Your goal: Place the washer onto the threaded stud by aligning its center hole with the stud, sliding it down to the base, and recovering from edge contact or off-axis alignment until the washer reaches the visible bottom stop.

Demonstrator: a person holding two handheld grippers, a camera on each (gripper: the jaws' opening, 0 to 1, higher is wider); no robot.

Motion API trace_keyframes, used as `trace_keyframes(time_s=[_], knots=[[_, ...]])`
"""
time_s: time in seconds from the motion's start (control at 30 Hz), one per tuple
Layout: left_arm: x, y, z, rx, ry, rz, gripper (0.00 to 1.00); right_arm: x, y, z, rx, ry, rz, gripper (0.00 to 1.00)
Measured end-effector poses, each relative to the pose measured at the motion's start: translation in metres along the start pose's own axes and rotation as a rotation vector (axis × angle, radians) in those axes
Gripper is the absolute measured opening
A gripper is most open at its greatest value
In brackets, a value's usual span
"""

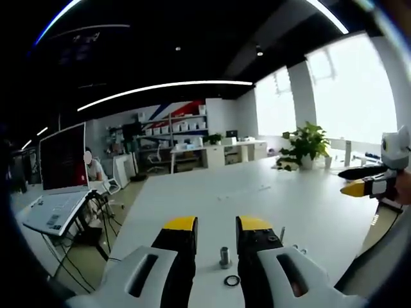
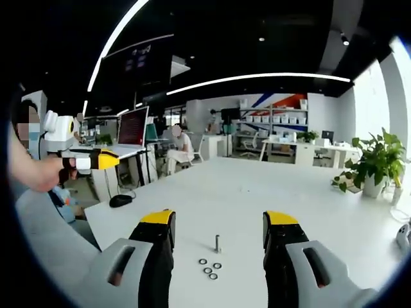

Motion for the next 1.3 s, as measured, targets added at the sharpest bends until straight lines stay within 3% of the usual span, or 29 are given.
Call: trace_keyframes(time_s=[0.73,1.3], knots=[[0.0013,-0.0003,-0.0011,0.008,-0.001,0.011,0.22,-0.0001,0.0001,0.0012,0.004,0.022,0.0,0.56],[0.0039,-0.0012,-0.0061,0.049,-0.027,0.042,0.22,-0.0018,0.0005,0.0005,0.009,0.014,-0.003,0.56]])
Point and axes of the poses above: the point that each gripper's makers call its tool centre point, and the gripper's own axes: y roughly backward along the fingers, x roughly to its left, z roughly out of its top, the point moved 9 cm from there along y, roughly backward along the fingers, and after that the axes turned 10 degrees about z, right-handed, at the moved point
